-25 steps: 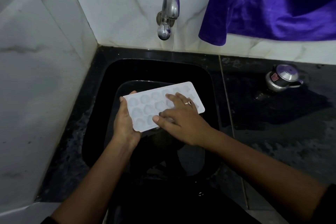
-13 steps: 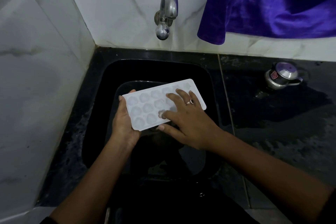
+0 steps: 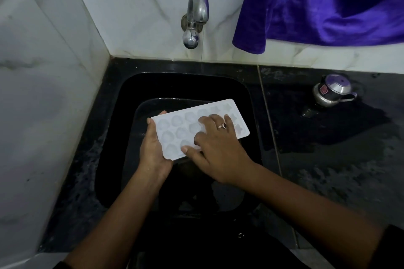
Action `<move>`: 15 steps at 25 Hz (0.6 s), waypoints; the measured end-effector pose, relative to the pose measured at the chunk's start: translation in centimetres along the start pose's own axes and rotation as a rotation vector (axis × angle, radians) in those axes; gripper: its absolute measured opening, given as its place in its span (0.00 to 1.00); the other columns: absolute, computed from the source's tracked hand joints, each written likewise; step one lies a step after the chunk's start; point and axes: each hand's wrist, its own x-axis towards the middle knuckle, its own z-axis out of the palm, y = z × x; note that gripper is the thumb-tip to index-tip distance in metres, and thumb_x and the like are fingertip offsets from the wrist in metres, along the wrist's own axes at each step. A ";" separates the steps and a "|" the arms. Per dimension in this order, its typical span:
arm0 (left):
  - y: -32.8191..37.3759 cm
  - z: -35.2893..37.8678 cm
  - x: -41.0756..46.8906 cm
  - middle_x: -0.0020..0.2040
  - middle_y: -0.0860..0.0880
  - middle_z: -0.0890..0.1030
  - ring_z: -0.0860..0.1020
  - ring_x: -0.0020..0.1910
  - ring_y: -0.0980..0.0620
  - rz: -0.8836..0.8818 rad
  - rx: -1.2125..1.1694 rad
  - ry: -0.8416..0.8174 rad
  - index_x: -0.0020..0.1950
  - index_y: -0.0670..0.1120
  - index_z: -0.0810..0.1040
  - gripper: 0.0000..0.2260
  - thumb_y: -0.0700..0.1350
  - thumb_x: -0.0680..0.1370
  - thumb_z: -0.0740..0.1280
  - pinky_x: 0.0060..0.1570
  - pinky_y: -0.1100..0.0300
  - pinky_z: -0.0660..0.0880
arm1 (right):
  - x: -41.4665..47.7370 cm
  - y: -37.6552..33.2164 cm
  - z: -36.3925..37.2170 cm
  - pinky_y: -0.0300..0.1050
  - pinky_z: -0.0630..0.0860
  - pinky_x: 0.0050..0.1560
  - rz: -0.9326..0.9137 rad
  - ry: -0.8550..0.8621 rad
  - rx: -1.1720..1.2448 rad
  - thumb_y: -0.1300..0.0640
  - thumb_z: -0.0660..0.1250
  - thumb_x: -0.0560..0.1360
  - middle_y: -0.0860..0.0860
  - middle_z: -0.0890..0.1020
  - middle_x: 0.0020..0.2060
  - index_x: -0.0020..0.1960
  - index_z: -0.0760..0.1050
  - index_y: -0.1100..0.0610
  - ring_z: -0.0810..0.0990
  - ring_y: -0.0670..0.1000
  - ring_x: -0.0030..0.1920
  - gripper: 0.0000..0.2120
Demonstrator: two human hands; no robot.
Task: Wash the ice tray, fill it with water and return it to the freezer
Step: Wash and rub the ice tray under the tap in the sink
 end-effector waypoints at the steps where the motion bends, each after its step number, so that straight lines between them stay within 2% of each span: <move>1: 0.0 -0.1 0.0 0.64 0.43 0.85 0.84 0.61 0.40 0.004 0.001 0.001 0.70 0.53 0.79 0.23 0.64 0.85 0.55 0.56 0.41 0.81 | 0.0 -0.2 -0.1 0.66 0.43 0.80 0.079 -0.050 0.133 0.34 0.52 0.83 0.59 0.62 0.80 0.51 0.81 0.55 0.52 0.61 0.82 0.29; 3: 0.5 -0.4 0.2 0.64 0.44 0.85 0.85 0.61 0.40 0.025 -0.004 0.006 0.71 0.53 0.79 0.24 0.64 0.85 0.55 0.55 0.41 0.82 | -0.5 -0.1 0.0 0.64 0.41 0.81 0.109 -0.088 0.260 0.32 0.51 0.82 0.57 0.55 0.83 0.58 0.80 0.52 0.44 0.58 0.83 0.30; 5: 0.9 -0.6 0.3 0.64 0.43 0.85 0.85 0.61 0.39 0.016 -0.018 0.013 0.71 0.53 0.79 0.24 0.64 0.85 0.56 0.54 0.41 0.83 | -0.9 0.6 0.1 0.65 0.42 0.81 0.014 -0.043 0.192 0.31 0.50 0.81 0.56 0.58 0.82 0.65 0.78 0.48 0.45 0.59 0.83 0.29; 7: 0.7 -0.7 0.4 0.64 0.43 0.85 0.84 0.61 0.38 -0.004 -0.034 0.005 0.72 0.52 0.78 0.24 0.64 0.85 0.55 0.55 0.39 0.82 | -0.6 0.9 0.1 0.67 0.44 0.80 -0.031 0.019 0.060 0.33 0.52 0.82 0.57 0.62 0.80 0.62 0.78 0.47 0.50 0.61 0.82 0.25; 9: 0.4 -0.7 0.4 0.65 0.42 0.84 0.84 0.62 0.38 -0.014 -0.045 -0.002 0.72 0.52 0.78 0.24 0.64 0.85 0.56 0.59 0.37 0.81 | -0.4 0.8 0.1 0.68 0.44 0.80 -0.044 0.039 -0.019 0.33 0.52 0.82 0.59 0.62 0.80 0.59 0.79 0.49 0.51 0.63 0.82 0.25; 13: 0.8 -0.9 0.5 0.65 0.42 0.84 0.83 0.62 0.37 -0.018 -0.069 -0.001 0.72 0.52 0.79 0.25 0.65 0.84 0.56 0.63 0.35 0.78 | -1.1 1.7 0.4 0.68 0.44 0.80 -0.114 -0.007 -0.030 0.32 0.51 0.83 0.58 0.57 0.82 0.70 0.74 0.46 0.46 0.62 0.83 0.27; 15: 0.5 -1.0 0.5 0.65 0.42 0.84 0.84 0.62 0.37 -0.017 -0.053 -0.008 0.73 0.52 0.78 0.25 0.64 0.85 0.56 0.62 0.36 0.79 | -0.9 1.6 0.3 0.68 0.44 0.80 -0.065 0.001 -0.001 0.33 0.51 0.83 0.58 0.57 0.82 0.66 0.76 0.46 0.46 0.62 0.83 0.25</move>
